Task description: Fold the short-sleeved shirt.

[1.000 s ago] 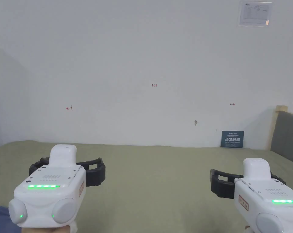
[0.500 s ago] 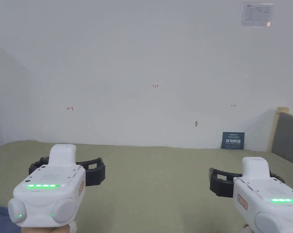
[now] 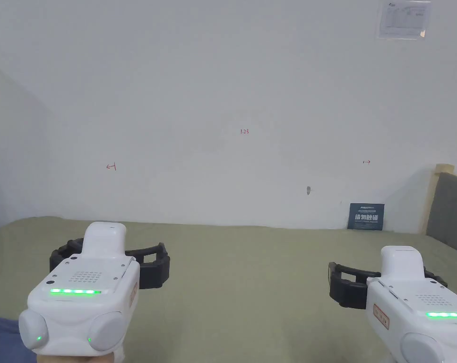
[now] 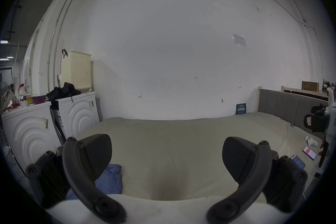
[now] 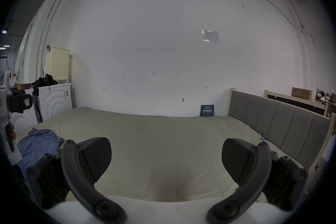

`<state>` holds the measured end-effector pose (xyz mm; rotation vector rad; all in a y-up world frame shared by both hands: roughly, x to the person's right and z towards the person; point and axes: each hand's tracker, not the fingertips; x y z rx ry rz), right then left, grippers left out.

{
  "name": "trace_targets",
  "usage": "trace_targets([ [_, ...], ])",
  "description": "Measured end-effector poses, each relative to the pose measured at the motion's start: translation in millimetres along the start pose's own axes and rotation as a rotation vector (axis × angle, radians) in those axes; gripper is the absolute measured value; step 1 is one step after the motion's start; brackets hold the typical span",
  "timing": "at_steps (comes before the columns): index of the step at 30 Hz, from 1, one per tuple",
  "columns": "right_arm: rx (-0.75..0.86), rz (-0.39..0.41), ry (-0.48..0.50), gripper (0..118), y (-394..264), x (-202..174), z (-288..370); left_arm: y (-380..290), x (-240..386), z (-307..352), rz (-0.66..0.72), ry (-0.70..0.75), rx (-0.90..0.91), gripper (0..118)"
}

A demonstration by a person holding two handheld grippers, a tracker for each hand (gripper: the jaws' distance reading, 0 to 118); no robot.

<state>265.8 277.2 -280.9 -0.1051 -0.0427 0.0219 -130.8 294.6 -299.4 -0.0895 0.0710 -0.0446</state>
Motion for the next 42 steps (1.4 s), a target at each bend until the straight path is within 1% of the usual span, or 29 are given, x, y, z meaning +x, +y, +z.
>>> trace_targets([
  [3, -0.004, 0.008, 0.004, 118, -0.9, 1.6, -1.3, -2.1, -4.1, 1.3, 0.031, -0.014, 0.024, 118],
  [6, 0.011, 0.029, -0.002, 118, -0.9, 1.7, -0.8, -0.5, -3.8, 1.1, 0.018, -0.005, 0.024, 118],
  [11, 0.012, 0.022, 0.004, 118, 2.1, 0.6, 0.4, 0.1, -4.9, -0.4, 0.015, -0.002, 0.015, 118],
  [15, 0.017, -0.002, 0.014, 118, 2.8, 2.6, 0.5, -1.2, -6.9, -1.1, 0.025, -0.006, 0.022, 118],
  [18, 0.005, 0.003, 0.015, 118, 3.0, 2.7, -0.8, -1.4, -6.0, -3.7, 0.007, -0.006, 0.014, 118],
  [24, -0.001, 0.019, 0.027, 118, 2.1, -1.2, -1.3, -3.2, -6.2, -7.7, 0.054, -0.016, -0.015, 118],
  [25, -0.006, 0.018, 0.03, 117, 1.9, -1.4, -1.5, -4.3, -6.8, -8.0, 0.065, -0.019, -0.014, 118],
  [26, -0.006, 0.019, 0.029, 113, 1.4, -1.6, -1.8, -4.1, -6.4, -7.1, 0.064, -0.017, -0.018, 118],
  [27, -0.006, 0.023, 0.028, 99, -0.4, -0.8, -2.3, -4.7, -5.7, -5.9, 0.059, -0.005, -0.019, 112],
  [28, -0.006, 0.028, 0.023, 65, -1.4, -0.7, -2.4, -6.0, -5.0, -4.2, 0.046, 0.007, -0.013, 92],
  [29, -0.006, 0.03, 0.018, 0, -1.8, -0.6, -2.1, -7.3, -4.4, -2.6, 0.025, 0.013, -0.006, 13],
  [30, -0.013, 0.026, 0.02, 0, -2.0, -0.1, -1.4, -9.2, -4.5, -1.7, 0.009, 0.009, 0.0, 0],
  [32, -0.021, 0.022, 0.027, 0, -1.9, -0.9, 3.0, -12.1, -3.0, 1.7, -0.018, 0.003, 0.006, 0],
  [33, -0.022, 0.04, 0.007, 0, -3.3, -3.2, 3.0, -14.3, -1.3, 3.0, -0.044, 0.018, 0.024, 0],
  [34, -0.017, 0.091, -0.041, 0, -9.2, -4.4, 2.2, -17.2, -3.6, 1.0, -0.064, 0.076, 0.018, 0],
  [35, -0.027, 0.056, -0.002, 0, -14.2, -6.5, 3.3, -19.6, -7.7, 4.9, -0.037, 0.052, 0.033, 0],
  [36, -0.048, 0.037, 0.031, 0, -17.1, -7.1, 3.6, -21.1, -16.3, 7.0, -0.015, 0.034, 0.029, 0],
  [38, -0.07, 0.058, 0.031, 0, -22.0, -18.4, 1.8, -20.2, -22.4, 10.5, -0.023, 0.036, 0.01, 0],
  [39, -0.073, 0.065, 0.052, 0, -14.0, -25.1, 3.5, -20.8, -29.6, 14.7, -0.035, 0.053, 0.005, 0],
  [40, -0.079, 0.065, 0.101, 0, -15.0, -35.2, 1.6, -21.3, -41.2, 20.8, -0.032, 0.056, 0.005, 0],
  [42, -0.08, 0.066, 0.157, 0, -18.1, -61.0, -2.5, -18.0, -57.0, 30.3, -0.03, 0.097, -0.002, 0],
])
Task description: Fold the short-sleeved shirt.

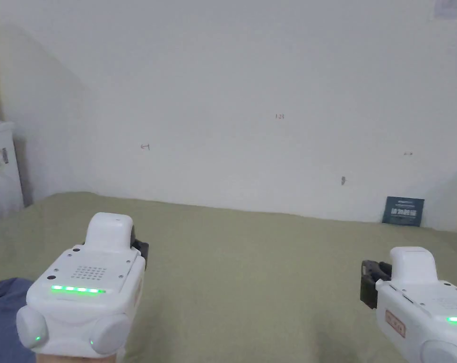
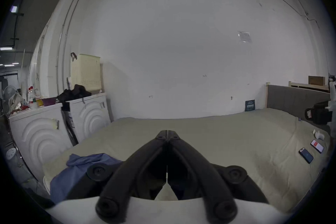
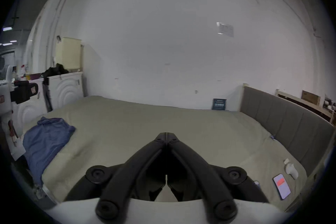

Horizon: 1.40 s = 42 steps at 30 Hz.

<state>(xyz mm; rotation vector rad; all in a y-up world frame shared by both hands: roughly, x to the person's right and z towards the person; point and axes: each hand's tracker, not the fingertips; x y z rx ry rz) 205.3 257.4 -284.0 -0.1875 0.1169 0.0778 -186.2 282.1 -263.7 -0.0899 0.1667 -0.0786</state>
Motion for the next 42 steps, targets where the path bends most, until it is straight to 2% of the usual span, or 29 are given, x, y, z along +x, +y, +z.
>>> trace_targets([
  [10, 0.007, 0.007, 0.366, 0, 19.3, -160.7, -38.2, -21.9, -133.3, 76.8, 0.001, 0.291, -0.08, 0],
  [13, -0.01, -0.004, 0.449, 0, 17.3, -199.9, -43.8, -39.4, -160.5, 104.8, 0.071, 0.36, -0.146, 0],
  [16, -0.028, 0.021, 0.502, 0, 8.3, -232.7, -46.9, -61.4, -178.7, 128.0, 0.096, 0.424, -0.19, 0],
  [21, -0.058, 0.025, 0.551, 0, 0.0, -236.7, -53.5, -78.7, -202.1, 124.1, 0.137, 0.423, -0.274, 0],
  [24, -0.058, 0.054, 0.52, 0, -5.6, -227.3, -60.7, -69.5, -207.7, 89.3, 0.1, 0.341, -0.343, 0],
  [26, -0.056, 0.093, 0.464, 0, -7.1, -210.2, -62.4, -57.8, -211.3, 53.5, 0.067, 0.295, -0.38, 0],
  [29, -0.067, 0.129, 0.424, 0, -14.0, -183.1, -65.9, -35.4, -216.4, -15.3, 0.039, 0.153, -0.486, 0],
  [33, -0.09, 0.145, 0.35, 0, -22.8, -145.9, -68.6, -26.8, -218.0, -122.6, 0.005, -0.006, -0.752, 0],
  [37, -0.152, 0.132, 0.273, 0, -35.0, -113.6, -75.0, -57.6, -212.2, -207.7, 0.116, -0.139, -1.052, 0],
  [38, -0.169, 0.134, 0.262, 0, -38.3, -108.5, -77.5, -70.5, -209.0, -220.6, 0.138, -0.124, -1.098, 7],
  [39, -0.186, 0.128, 0.258, 0, -41.7, -103.2, -79.8, -84.1, -205.4, -234.6, 0.14, -0.116, -1.139, 40],
  [40, -0.194, 0.119, 0.256, 0, -45.1, -99.1, -81.8, -98.2, -201.5, -239.5, 0.119, -0.116, -1.132, 93],
  [41, -0.201, 0.126, 0.256, 0, -52.9, -93.2, -86.6, -109.2, -199.1, -246.5, 0.124, -0.11, -1.113, 118],
  [42, -0.209, 0.134, 0.254, 0, -55.8, -90.9, -88.0, -119.1, -199.3, -252.9, 0.154, -0.1, -1.109, 116],
])
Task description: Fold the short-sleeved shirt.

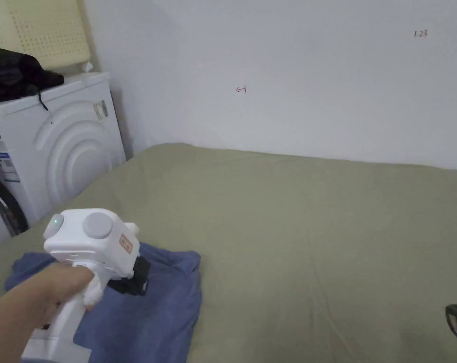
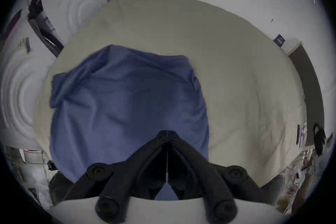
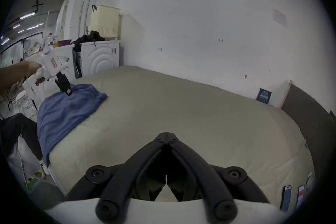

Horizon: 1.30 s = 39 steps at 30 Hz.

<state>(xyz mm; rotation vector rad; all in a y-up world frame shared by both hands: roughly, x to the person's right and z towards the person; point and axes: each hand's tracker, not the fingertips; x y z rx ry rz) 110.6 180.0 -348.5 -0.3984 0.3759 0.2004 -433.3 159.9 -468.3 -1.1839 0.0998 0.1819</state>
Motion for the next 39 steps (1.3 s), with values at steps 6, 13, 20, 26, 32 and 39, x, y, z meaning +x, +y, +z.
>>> trace_targets([
  [6, -0.027, 0.007, 0.024, 0, -6.3, 2.5, -6.0, -18.1, -1.5, -13.7, 0.148, -0.003, -0.039, 114],
  [13, -0.057, -0.008, 0.044, 0, -18.7, 1.1, -15.3, -26.4, -17.2, -76.8, 0.092, 0.047, -0.133, 5],
  [20, -0.063, -0.03, -0.013, 0, -24.0, 23.5, -5.4, -15.8, -18.7, -44.9, 0.069, 0.0, 0.034, 5],
  [26, -0.04, -0.061, -0.061, 0, -12.9, 56.6, 11.9, -15.7, 25.1, 20.1, 0.011, -0.07, 0.236, 5],
  [32, 0.009, -0.125, -0.131, 0, -13.5, 91.7, 47.2, 10.8, 125.8, 70.3, -0.163, -0.248, 0.299, 5],
  [39, 0.013, -0.15, -0.229, 0, -27.9, 132.6, 105.6, 10.3, 291.2, 94.5, -0.398, -0.458, 0.281, 5],
])
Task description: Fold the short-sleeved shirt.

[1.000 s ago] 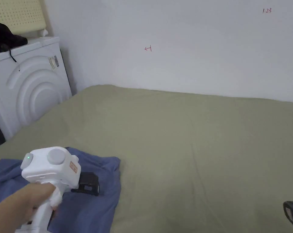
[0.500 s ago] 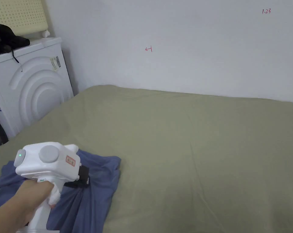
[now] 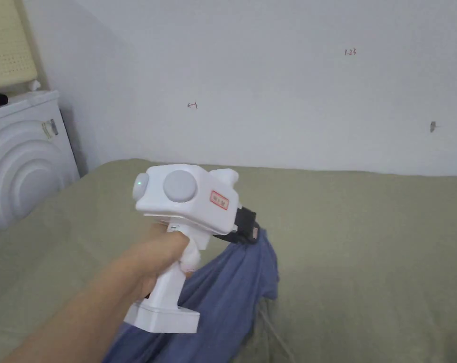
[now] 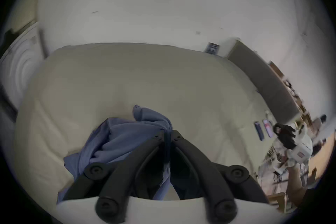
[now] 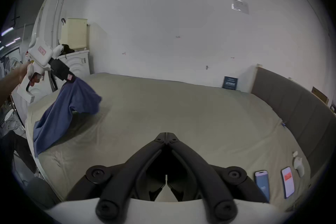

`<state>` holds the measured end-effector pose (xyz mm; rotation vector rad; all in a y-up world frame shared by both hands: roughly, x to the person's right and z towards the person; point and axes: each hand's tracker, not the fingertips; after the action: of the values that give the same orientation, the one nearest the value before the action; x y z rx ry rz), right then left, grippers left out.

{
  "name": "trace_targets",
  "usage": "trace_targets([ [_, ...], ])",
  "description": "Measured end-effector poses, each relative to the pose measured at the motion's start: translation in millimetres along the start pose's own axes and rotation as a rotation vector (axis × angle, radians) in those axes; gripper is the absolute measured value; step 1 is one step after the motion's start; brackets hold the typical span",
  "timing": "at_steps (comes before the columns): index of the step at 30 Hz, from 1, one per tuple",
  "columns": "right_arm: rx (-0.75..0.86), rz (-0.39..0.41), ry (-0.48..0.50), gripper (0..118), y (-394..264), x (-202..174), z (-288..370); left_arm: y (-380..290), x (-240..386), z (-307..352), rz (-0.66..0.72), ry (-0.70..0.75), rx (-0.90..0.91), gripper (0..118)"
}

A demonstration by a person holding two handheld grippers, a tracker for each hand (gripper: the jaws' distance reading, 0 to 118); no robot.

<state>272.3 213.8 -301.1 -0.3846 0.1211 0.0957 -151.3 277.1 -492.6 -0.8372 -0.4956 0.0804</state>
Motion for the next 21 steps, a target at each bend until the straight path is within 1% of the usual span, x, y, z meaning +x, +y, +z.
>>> trace_targets([
  [3, -0.014, -0.017, -0.053, 0, -5.8, 26.4, 19.0, 13.3, 64.4, -32.7, -0.11, -0.089, -0.035, 5],
  [4, -0.02, -0.024, -0.078, 0, -14.2, 40.8, 19.8, 13.6, 87.5, -43.9, -0.138, -0.133, -0.043, 5],
  [7, -0.039, -0.042, -0.122, 0, -21.1, 62.6, 34.4, 10.1, 148.5, -77.9, -0.183, -0.261, -0.09, 5],
  [10, -0.046, -0.056, -0.173, 0, -27.8, 76.5, 48.3, -8.9, 199.6, -112.1, -0.228, -0.33, -0.133, 5],
  [11, -0.05, -0.069, -0.187, 0, -29.9, 81.1, 51.5, -16.8, 213.7, -122.7, -0.225, -0.349, -0.156, 9],
  [12, -0.052, -0.08, -0.191, 0, -30.7, 82.2, 55.2, -26.6, 223.4, -134.3, -0.202, -0.361, -0.171, 27],
  [13, -0.055, -0.085, -0.194, 0, -32.4, 84.6, 57.2, -37.1, 230.9, -145.3, -0.187, -0.372, -0.192, 63],
  [14, -0.058, -0.086, -0.201, 0, -33.9, 85.6, 58.4, -47.0, 235.9, -154.6, -0.18, -0.378, -0.207, 85],
  [15, -0.061, -0.084, -0.204, 0, -35.0, 85.6, 58.7, -56.6, 240.9, -162.2, -0.184, -0.371, -0.208, 95],
  [16, -0.065, -0.083, -0.205, 0, -34.6, 84.7, 58.6, -67.9, 244.1, -168.8, -0.186, -0.364, -0.203, 95],
  [17, -0.067, -0.085, -0.205, 0, -34.7, 84.0, 57.8, -75.4, 241.7, -172.3, -0.172, -0.358, -0.194, 104],
  [19, -0.075, -0.094, -0.196, 0, -33.8, 80.8, 51.1, -82.5, 233.3, -175.4, -0.063, -0.357, -0.198, 101],
  [21, -0.089, -0.101, -0.178, 0, -32.5, 77.4, 39.8, -80.3, 217.5, -165.0, -0.038, -0.373, -0.197, 99],
])
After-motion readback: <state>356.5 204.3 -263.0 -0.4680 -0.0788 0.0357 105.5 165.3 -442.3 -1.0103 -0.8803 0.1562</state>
